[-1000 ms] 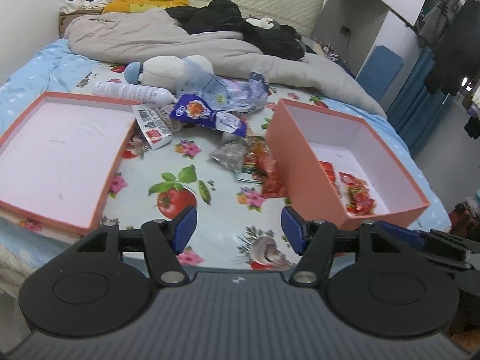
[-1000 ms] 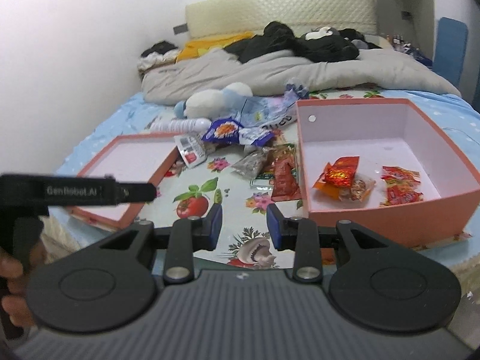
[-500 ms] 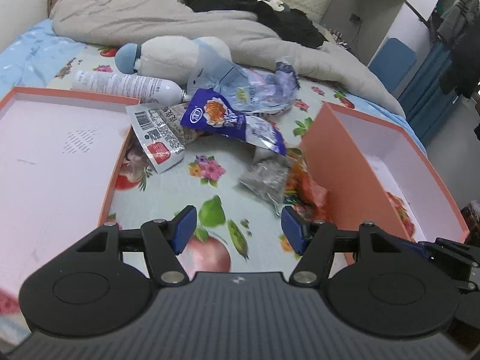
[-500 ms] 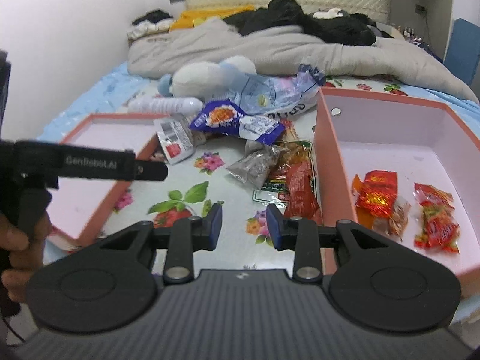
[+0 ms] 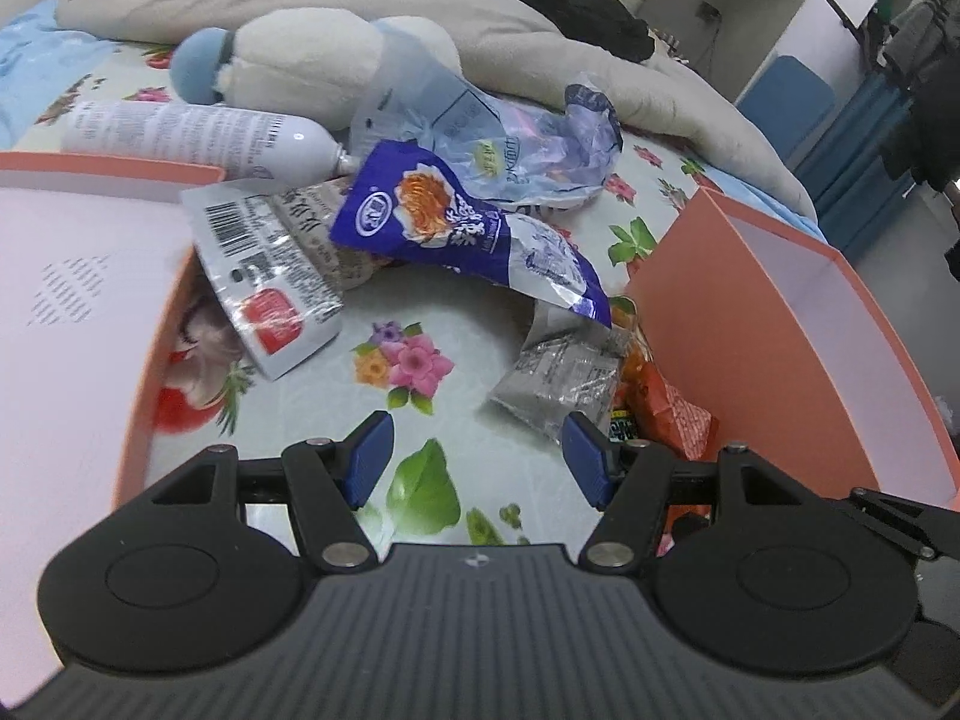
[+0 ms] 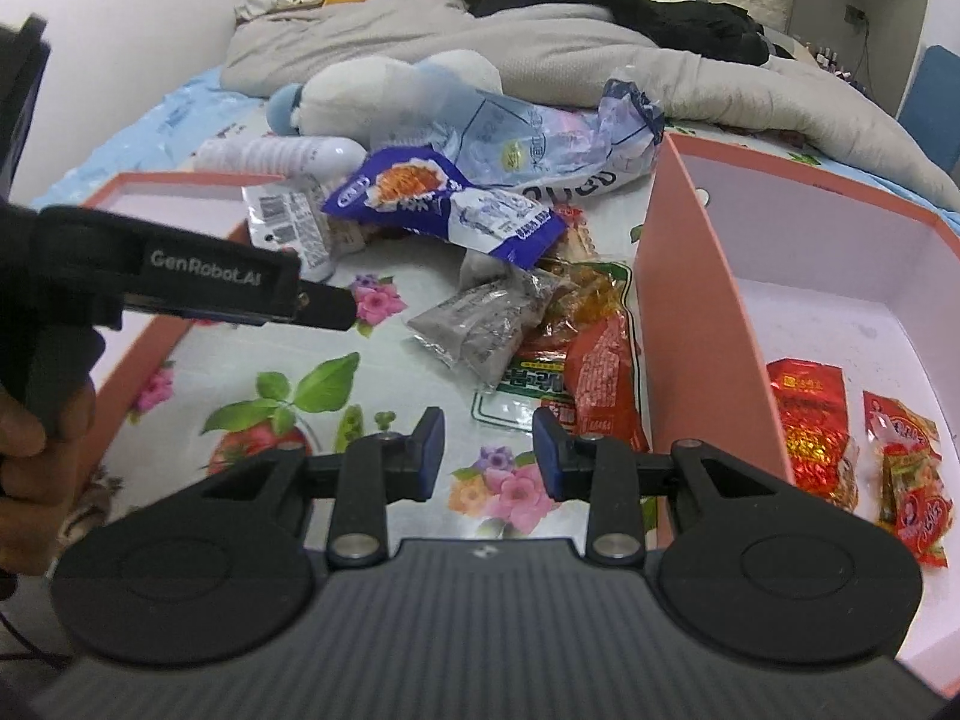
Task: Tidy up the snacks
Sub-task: 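Move both tools toward the remaining snack packets, then grasp the grey clear packet with the left tool while the right tool grasps a red packet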
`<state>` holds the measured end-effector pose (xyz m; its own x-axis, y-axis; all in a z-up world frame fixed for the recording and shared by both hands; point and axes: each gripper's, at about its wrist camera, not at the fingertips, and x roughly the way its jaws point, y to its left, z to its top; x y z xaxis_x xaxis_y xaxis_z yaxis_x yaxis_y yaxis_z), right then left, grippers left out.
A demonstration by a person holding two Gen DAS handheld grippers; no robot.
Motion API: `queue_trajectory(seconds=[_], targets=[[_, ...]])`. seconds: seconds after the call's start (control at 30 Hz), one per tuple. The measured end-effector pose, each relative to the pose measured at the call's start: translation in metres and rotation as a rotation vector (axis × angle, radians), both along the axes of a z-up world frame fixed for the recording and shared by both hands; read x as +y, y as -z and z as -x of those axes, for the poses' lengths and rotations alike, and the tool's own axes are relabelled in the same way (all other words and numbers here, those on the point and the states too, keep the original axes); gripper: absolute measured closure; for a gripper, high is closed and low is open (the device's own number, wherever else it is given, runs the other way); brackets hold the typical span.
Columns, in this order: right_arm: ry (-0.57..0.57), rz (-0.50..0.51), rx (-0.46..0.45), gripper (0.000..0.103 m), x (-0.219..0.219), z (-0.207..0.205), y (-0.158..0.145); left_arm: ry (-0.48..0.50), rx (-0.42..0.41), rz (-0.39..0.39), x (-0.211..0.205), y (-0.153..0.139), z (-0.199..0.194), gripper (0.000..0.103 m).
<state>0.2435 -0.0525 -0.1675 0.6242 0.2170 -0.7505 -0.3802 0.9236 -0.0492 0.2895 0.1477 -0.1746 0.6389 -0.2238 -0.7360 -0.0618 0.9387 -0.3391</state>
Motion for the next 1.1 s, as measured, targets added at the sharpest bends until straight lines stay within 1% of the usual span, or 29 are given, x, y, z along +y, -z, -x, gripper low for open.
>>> queue_trajectory(seconds=[0.1,0.3,0.4,0.47,0.5,0.6,0.63,0.73,0.8,0.93,1.03,1.1], targets=[[0.005,0.046,-0.015,0.069,0.005,-0.008,0.007,0.012,-0.006,0.009,-0.003,0.003,-0.012,0.036],[0.025,0.160,-0.057,0.069,0.011,-0.023,0.023,0.073,-0.011,0.029,-0.015,0.011,-0.039,0.035],[0.032,0.238,-0.099,0.069,0.015,-0.026,0.029,0.120,-0.005,0.043,-0.024,0.016,-0.053,0.035],[0.028,0.293,-0.147,0.069,0.019,-0.027,0.032,0.140,-0.001,0.046,-0.029,0.020,-0.061,0.034],[0.027,0.312,-0.166,0.069,0.020,-0.027,0.032,0.148,0.001,0.055,-0.031,0.023,-0.064,0.034],[0.028,0.324,-0.198,0.069,0.021,-0.029,0.032,0.175,0.020,0.127,-0.032,0.030,-0.076,0.033],[0.029,0.339,-0.205,0.069,0.021,-0.030,0.034,0.182,0.021,0.127,-0.033,0.032,-0.079,0.033],[0.037,0.360,-0.213,0.070,0.021,-0.033,0.040,0.206,0.032,0.090,-0.040,0.036,-0.086,0.029],[0.039,0.398,-0.254,0.070,0.025,-0.032,0.044,0.212,0.042,0.098,-0.040,0.041,-0.090,0.027],[0.039,0.463,-0.289,0.070,0.031,-0.035,0.057,0.243,0.054,0.059,-0.046,0.047,-0.096,0.028],[0.031,0.490,-0.280,0.071,0.033,-0.039,0.063,0.266,0.069,0.038,-0.050,0.052,-0.096,0.029],[0.023,0.524,-0.289,0.070,0.035,-0.039,0.069,0.277,0.057,0.011,-0.053,0.052,-0.094,0.031]])
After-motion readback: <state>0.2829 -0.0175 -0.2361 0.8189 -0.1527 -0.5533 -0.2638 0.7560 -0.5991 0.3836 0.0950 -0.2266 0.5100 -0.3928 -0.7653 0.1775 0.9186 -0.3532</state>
